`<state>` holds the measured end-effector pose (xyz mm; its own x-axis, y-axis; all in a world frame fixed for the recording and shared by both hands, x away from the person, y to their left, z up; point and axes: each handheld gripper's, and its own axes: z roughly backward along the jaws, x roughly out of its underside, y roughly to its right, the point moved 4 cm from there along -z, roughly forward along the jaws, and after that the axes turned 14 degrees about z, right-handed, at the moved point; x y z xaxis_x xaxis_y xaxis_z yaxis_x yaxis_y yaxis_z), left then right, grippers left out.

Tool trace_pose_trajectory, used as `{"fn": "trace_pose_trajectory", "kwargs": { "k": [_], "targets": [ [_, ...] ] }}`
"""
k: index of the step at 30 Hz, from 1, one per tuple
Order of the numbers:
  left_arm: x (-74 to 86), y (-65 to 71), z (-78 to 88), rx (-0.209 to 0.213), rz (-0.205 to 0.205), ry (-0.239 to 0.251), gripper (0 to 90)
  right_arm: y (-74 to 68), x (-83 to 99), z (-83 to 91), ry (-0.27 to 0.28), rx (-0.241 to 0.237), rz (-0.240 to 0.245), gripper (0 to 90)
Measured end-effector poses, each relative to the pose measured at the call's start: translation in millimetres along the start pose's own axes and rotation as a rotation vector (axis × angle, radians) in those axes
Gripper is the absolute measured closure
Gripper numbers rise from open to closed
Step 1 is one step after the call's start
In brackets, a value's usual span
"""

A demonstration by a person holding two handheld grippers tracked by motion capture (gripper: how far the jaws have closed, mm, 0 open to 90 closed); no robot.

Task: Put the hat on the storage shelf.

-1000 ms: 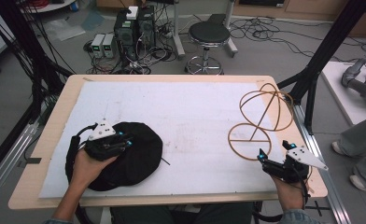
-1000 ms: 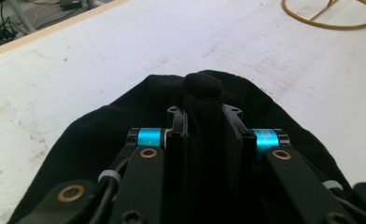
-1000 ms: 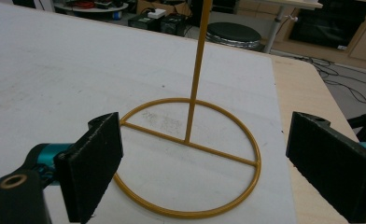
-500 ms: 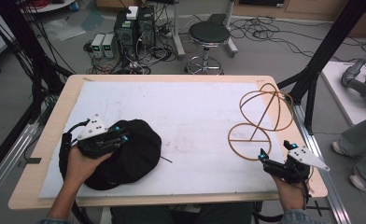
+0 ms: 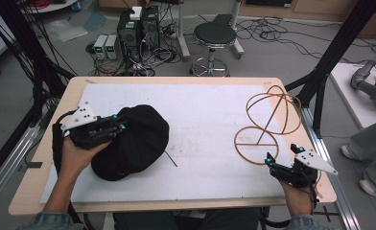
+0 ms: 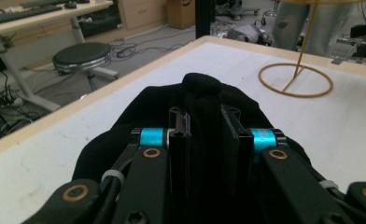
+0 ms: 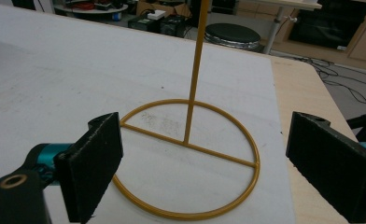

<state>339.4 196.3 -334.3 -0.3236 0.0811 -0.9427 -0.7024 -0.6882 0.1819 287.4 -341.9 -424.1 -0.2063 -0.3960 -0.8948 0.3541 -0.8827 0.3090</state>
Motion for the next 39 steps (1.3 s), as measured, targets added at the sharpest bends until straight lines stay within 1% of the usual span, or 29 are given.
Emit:
{"fn": "trace_pose_trajectory", "kwargs": {
  "k": [4,8,10,11,12,13,15,16,19,20,21,24,25,27,29,30,31,34,35,36,39],
  "targets": [
    [-16.5,-3.0,0.6,0.000,-0.018,0.016,75.2,0.2,0.1,0.3,-0.002,0.000,0.001,10.6],
    [-31.1,-6.2,0.6,0.013,-0.029,0.028,75.1,0.0,-0.1,0.4,0.000,-0.002,0.004,10.6],
    [-41.9,-8.5,-1.7,0.033,-0.046,0.033,75.1,-1.1,-0.1,-0.3,0.001,-0.004,0.001,10.6],
    [-41.9,-8.5,-1.7,0.033,-0.046,0.033,75.1,-1.0,-0.2,-0.5,0.003,-0.005,0.007,10.6],
    [-45.5,-8.6,-3.3,0.038,-0.049,0.038,75.1,-1.0,-0.2,-0.5,0.003,-0.005,0.007,10.6],
    [-53.1,-9.1,-7.3,0.052,-0.055,0.044,75.1,-0.9,0.0,-0.6,0.003,-0.008,0.009,10.7],
    [-56.0,-9.1,-9.0,0.053,-0.059,0.044,75.1,-0.9,0.1,-0.6,0.002,-0.007,0.006,10.6],
    [-61.1,-9.0,-11.9,0.052,-0.073,0.036,75.1,-0.9,0.1,-0.6,0.002,-0.007,0.006,10.6],
    [-73.5,-6.8,-20.0,0.062,-0.101,0.031,75.1,-0.1,0.3,-0.6,0.004,-0.005,0.006,10.6],
    [-81.5,-4.4,-25.5,0.072,-0.114,0.031,75.1,-0.3,0.5,-0.6,0.003,-0.007,0.005,10.6],
    [-81.5,-4.4,-25.5,0.072,-0.114,0.031,75.0,-0.6,0.6,-0.4,0.000,-0.009,0.002,10.6],
    [-92.8,-0.6,-33.2,0.089,-0.129,0.040,75.1,-0.5,0.7,-0.1,0.003,-0.010,0.007,10.6],
    [-100.0,1.7,-37.6,0.106,-0.140,0.047,75.1,-0.7,0.6,0.0,0.003,-0.009,0.001,10.6],
    [-102.7,3.0,-39.4,0.112,-0.136,0.053,75.0,-0.4,0.8,0.2,0.003,-0.008,0.002,10.6],
    [-110.4,5.1,-43.7,0.129,-0.149,0.061,75.0,-0.1,0.8,1.1,0.005,-0.011,0.006,10.7],
    [-116.5,6.5,-47.6,0.140,-0.155,0.066,75.0,-0.2,0.7,1.3,0.005,-0.009,0.000,10.7],
    [-116.5,6.5,-47.6,0.140,-0.155,0.066,75.0,0.0,0.8,1.4,0.006,-0.010,0.000,10.7],
    [-128.1,9.2,-55.4,0.160,-0.162,0.073,75.0,0.8,1.5,1.5,0.007,-0.006,0.001,10.7],
    [-134.8,10.9,-60.1,0.174,-0.159,0.083,75.0,0.8,1.7,1.8,0.006,-0.006,0.000,10.7],
    [-134.8,10.9,-60.1,0.174,-0.159,0.083,75.0,0.8,1.7,1.8,0.006,-0.006,0.000,10.7],
    [-146.5,14.5,-69.6,0.200,-0.170,0.090,74.9,1.0,2.1,1.9,0.005,-0.008,-0.002,10.6]
  ]
}}
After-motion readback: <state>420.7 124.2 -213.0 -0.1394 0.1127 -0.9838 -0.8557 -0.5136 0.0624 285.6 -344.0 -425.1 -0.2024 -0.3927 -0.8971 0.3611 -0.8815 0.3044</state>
